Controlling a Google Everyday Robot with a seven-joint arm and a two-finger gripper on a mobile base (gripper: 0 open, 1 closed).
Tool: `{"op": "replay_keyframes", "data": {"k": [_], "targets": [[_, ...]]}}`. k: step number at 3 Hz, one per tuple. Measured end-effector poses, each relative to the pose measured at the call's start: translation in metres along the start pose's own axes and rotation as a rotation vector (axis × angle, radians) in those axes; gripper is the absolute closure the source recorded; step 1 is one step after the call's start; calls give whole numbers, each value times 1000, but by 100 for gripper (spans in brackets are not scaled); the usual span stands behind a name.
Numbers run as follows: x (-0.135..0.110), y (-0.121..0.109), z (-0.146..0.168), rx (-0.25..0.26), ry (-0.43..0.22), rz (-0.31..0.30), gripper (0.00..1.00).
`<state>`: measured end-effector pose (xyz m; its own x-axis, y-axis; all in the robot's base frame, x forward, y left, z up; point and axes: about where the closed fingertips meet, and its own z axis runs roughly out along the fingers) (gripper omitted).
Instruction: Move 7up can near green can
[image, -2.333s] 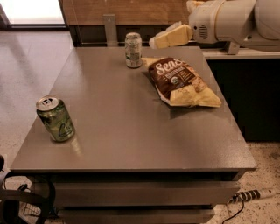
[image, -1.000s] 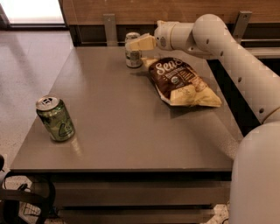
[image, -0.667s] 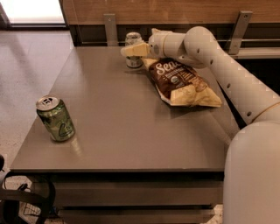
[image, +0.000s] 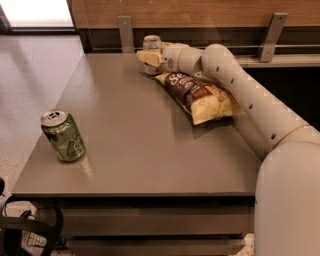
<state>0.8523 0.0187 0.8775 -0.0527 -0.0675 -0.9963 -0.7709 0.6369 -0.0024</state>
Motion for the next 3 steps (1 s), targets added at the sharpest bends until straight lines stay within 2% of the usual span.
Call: {"op": "replay_keyframes", "data": {"k": [2, 3], "targets": [[1, 4, 4, -8, -1, 2, 95], [1, 6, 6, -11, -1, 2, 100]]}}
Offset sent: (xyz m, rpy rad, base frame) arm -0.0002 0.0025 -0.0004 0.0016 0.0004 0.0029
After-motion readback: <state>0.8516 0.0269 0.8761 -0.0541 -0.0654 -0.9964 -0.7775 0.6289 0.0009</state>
